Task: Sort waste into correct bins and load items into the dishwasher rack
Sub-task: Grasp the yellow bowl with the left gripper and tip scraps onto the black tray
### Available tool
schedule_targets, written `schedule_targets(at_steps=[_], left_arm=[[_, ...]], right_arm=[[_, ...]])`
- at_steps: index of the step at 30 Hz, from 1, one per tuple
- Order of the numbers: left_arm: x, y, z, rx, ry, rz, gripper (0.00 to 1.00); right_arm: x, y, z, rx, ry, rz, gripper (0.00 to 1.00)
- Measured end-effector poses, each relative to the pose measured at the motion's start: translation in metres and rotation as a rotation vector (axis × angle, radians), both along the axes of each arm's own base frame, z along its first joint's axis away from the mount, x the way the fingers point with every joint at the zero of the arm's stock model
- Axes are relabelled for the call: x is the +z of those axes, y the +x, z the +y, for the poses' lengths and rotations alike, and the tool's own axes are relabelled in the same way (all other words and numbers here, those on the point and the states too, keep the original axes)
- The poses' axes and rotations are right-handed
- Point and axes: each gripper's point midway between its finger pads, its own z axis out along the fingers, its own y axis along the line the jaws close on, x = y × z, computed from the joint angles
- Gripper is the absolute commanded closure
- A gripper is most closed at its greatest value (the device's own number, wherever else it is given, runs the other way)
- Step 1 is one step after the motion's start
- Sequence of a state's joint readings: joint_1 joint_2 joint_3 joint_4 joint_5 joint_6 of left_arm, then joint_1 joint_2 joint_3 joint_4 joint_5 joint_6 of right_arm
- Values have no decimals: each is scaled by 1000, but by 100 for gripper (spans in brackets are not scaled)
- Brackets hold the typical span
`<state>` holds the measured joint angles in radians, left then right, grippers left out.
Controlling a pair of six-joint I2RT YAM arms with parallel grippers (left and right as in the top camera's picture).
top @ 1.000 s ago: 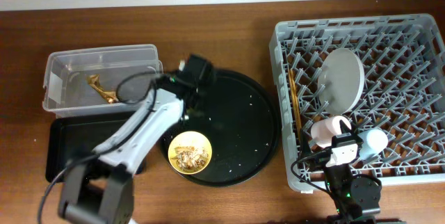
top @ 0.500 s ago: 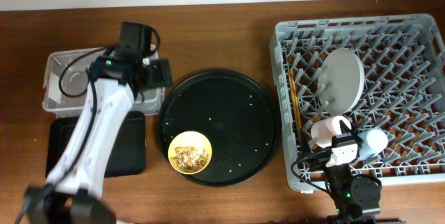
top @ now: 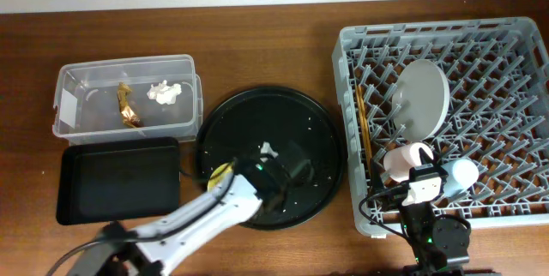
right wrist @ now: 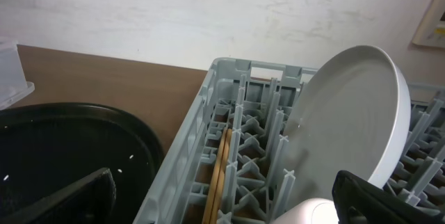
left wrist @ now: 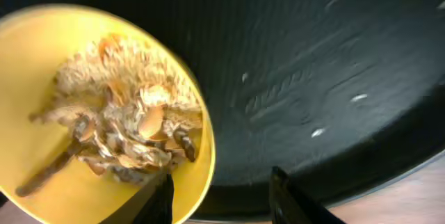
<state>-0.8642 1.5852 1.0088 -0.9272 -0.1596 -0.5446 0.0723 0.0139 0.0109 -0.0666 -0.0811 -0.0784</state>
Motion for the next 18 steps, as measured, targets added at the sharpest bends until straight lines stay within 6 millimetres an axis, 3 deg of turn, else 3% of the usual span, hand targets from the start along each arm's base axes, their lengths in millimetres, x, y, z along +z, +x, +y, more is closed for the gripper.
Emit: schedule_targets(at_steps=[2, 4, 8, 11, 18], left_arm=[[-15, -1, 7, -4, 71, -5, 68], [-29, 6, 10, 6, 126, -22, 97], [-40, 12, 13, 4, 175, -37, 99], [-27, 10, 16, 3, 209, -15, 99], [37, 27, 9, 59, 68, -97, 100]], right_arm=[[0, 0, 0, 0, 0, 0, 2], [0, 0, 0, 0, 0, 0, 2], [0, 0, 0, 0, 0, 0, 2], [0, 0, 0, 0, -1, 0, 2], [0, 0, 0, 0, 0, 0, 2]])
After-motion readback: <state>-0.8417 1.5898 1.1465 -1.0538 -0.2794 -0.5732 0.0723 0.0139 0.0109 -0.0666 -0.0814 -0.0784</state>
